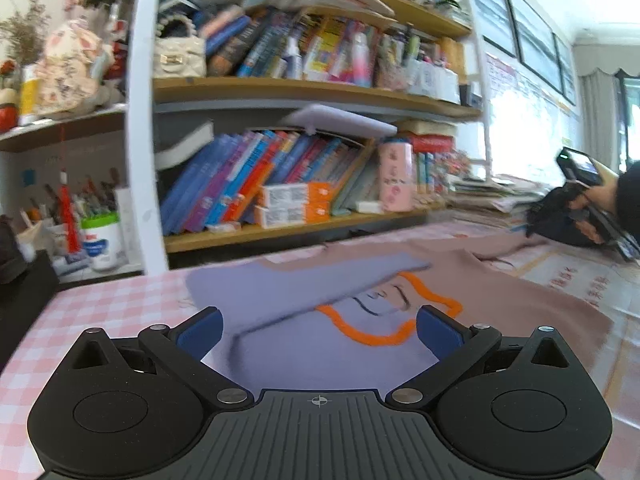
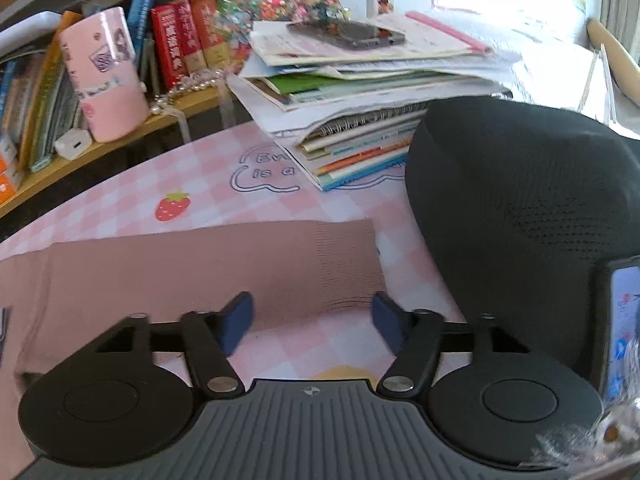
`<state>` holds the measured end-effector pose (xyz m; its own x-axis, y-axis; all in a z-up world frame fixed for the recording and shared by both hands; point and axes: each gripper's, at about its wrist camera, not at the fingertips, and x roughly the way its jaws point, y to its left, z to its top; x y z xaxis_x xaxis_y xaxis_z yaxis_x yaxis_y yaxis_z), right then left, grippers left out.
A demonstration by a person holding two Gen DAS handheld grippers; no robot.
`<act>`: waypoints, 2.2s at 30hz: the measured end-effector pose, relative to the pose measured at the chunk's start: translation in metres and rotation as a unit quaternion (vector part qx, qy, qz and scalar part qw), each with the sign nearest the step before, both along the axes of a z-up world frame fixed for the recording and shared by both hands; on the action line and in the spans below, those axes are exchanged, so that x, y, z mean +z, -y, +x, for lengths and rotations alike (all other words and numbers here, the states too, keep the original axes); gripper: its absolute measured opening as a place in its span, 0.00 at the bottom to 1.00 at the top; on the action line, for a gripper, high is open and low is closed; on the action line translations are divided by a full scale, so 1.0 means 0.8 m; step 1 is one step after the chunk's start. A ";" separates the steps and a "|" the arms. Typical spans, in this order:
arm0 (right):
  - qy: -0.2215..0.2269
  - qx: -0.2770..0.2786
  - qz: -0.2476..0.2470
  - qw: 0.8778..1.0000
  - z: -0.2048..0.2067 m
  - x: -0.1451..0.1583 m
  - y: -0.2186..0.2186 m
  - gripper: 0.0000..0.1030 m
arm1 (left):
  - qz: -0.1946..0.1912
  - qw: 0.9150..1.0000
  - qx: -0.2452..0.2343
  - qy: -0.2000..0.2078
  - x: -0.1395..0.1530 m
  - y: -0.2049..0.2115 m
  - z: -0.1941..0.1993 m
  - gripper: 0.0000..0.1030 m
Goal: Fold clothes
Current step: 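Move the right gripper to the mauve sleeve cuff and grasp it, then lift the mauve sleeve with the right gripper, fold it across the front, release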
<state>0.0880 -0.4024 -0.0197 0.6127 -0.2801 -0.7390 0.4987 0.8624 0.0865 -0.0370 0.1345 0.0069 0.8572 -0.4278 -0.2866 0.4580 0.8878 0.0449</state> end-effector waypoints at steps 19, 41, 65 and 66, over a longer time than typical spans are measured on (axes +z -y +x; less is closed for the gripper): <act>-0.002 -0.044 -0.004 0.999 0.018 -0.019 0.030 0.56 | 0.021 0.999 -0.023 -0.029 -0.003 0.009 0.006 1.00; 0.129 0.170 0.013 0.977 0.032 0.120 -0.134 0.11 | 0.017 0.999 -0.019 -0.025 -0.002 0.008 0.004 1.00; 0.133 0.434 0.028 0.891 0.105 0.158 -0.459 0.10 | 0.006 0.999 -0.028 -0.016 -0.001 0.004 0.001 1.00; 0.128 0.435 0.030 0.891 0.107 0.152 -0.461 0.10 | 0.006 0.999 -0.028 -0.016 -0.001 0.004 0.001 1.00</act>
<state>0.1738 -0.0340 0.1021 0.7293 0.4183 -0.5415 -0.3989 0.9029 0.1602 -0.0366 0.1313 0.0062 0.8221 -0.4721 -0.3184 0.5089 0.8599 0.0390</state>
